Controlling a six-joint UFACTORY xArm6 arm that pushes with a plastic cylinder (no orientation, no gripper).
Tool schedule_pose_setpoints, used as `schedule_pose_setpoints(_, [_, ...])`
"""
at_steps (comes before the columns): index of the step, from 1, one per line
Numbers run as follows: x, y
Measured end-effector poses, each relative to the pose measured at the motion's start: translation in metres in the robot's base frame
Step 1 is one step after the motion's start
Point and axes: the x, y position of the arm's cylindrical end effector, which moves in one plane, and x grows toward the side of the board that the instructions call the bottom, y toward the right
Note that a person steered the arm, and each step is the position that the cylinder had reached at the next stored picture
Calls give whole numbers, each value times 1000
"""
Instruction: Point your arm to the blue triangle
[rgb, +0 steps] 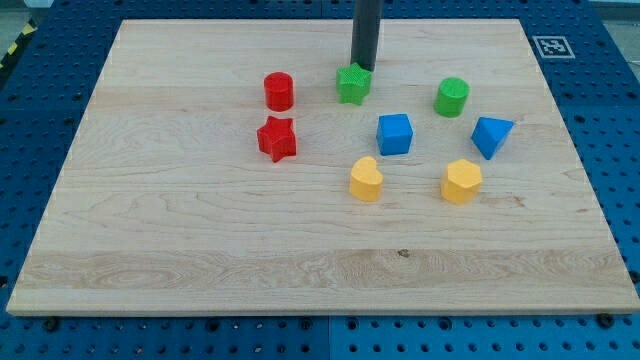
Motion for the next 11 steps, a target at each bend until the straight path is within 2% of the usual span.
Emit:
schedule_pose_setpoints(1, [14,0])
schedule_pose_setpoints(2, [-2,17])
schedule_pose_setpoints(3, [-20,91])
schedule_pose_setpoints(4, [-16,170])
schedule_pose_setpoints(5, [16,235])
schedule_pose_setpoints(6, [67,246])
schedule_pose_setpoints(7, [124,212])
schedule_pose_setpoints(8, [144,195])
schedule_pose_setpoints(11, [121,163])
